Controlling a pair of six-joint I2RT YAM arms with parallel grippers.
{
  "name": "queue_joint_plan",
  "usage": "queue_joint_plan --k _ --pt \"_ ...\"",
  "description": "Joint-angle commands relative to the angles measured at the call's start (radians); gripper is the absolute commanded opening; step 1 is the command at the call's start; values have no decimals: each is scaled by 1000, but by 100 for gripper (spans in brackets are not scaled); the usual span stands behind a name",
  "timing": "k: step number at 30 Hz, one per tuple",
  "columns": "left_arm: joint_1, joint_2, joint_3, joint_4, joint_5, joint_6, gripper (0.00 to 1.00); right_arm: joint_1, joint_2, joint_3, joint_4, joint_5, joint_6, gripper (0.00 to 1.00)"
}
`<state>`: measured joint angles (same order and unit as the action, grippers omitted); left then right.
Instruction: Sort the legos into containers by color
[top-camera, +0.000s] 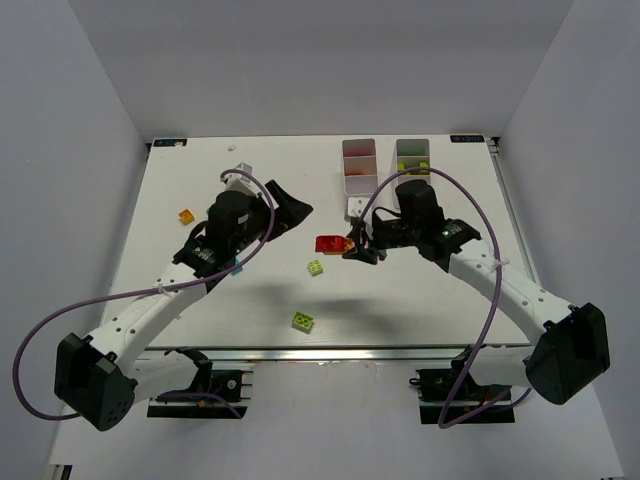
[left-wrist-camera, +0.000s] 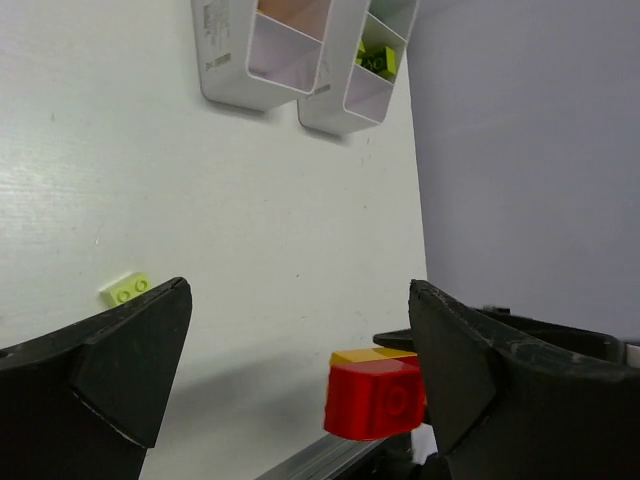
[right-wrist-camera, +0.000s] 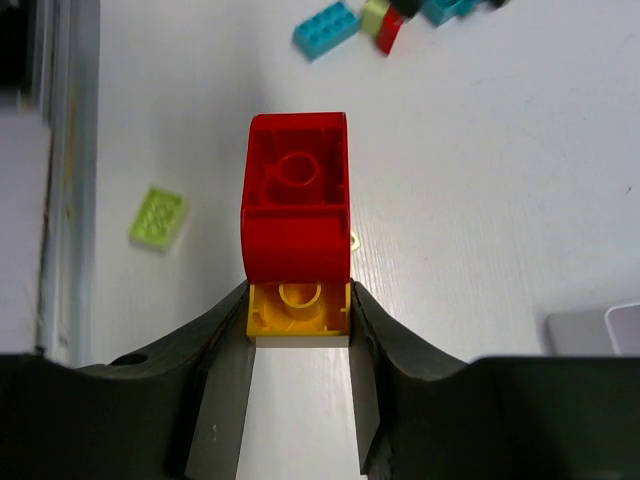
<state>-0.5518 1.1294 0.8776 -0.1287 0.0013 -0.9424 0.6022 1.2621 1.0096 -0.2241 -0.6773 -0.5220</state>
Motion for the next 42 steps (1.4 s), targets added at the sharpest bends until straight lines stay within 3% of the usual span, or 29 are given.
queue_joint_plan --k 1,6,9,10,13,14,17,26,34,42 --pt "1 -14 69 -54 100 200 98 -10 23 76 -280 -94 -429 0" --pt "1 -2 84 -63 236 339 98 -15 14 60 -179 91 -486 0" --pt "1 -45 43 -34 360 482 97 -36 48 147 -352 26 -677 0" --pt "1 -60 23 -13 399 517 95 -39 66 179 -497 4 -790 0" --pt "0 -132 -69 89 524 648 88 -44 160 323 -725 -74 -970 0" --pt "-2 -152 -90 122 542 703 87 -45 215 358 -879 -86 -1013 0" --pt "-5 -207 -149 190 603 770 87 -41 284 474 -1080 -151 -1093 0" --pt "-42 -186 -160 204 655 884 89 25 362 552 -1069 -220 -952 0" --pt "-121 -128 -118 153 623 921 84 28 375 558 -876 -254 -667 0" --pt "-177 -122 -89 78 563 941 80 28 396 561 -842 -254 -590 0"
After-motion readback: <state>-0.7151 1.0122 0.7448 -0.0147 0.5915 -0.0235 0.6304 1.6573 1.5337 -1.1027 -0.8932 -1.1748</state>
